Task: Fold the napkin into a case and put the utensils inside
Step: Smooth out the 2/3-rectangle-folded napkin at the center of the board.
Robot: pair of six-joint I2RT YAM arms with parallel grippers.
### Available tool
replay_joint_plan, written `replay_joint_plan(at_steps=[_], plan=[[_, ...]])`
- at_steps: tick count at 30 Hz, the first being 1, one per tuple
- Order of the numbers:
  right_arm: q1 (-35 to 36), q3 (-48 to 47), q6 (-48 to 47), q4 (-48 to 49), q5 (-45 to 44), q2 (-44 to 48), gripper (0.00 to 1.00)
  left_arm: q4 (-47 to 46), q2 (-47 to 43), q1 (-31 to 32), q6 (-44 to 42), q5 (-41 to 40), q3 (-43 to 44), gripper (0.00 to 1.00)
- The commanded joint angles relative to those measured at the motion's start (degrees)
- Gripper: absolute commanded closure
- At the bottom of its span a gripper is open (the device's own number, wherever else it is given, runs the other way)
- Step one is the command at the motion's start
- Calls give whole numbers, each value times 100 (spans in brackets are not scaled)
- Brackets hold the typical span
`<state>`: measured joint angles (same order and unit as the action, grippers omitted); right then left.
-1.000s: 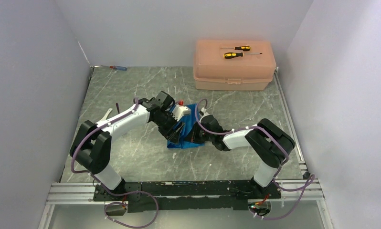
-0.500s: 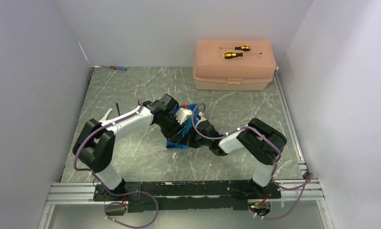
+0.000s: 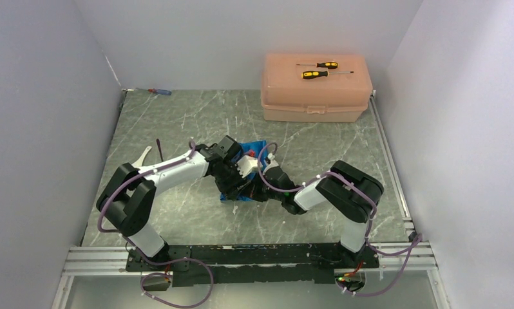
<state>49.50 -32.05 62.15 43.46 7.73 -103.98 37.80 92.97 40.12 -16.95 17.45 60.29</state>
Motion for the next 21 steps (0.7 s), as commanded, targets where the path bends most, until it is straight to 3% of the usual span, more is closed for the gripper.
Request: replay_joint_plan(at_steps=[1, 5, 6, 21], plan=[[113, -46, -94, 208, -187, 103, 100, -170, -245, 39, -119, -289, 57, 53], [224, -234, -209, -3, -202, 83, 100, -182, -191, 27, -64, -441, 255, 93], [227, -212, -185, 28, -208, 80, 100, -171, -177, 28, -56, -434, 288, 97], [476, -496, -538, -239, -278, 98, 100, 75, -89, 23, 177, -17, 719, 97]])
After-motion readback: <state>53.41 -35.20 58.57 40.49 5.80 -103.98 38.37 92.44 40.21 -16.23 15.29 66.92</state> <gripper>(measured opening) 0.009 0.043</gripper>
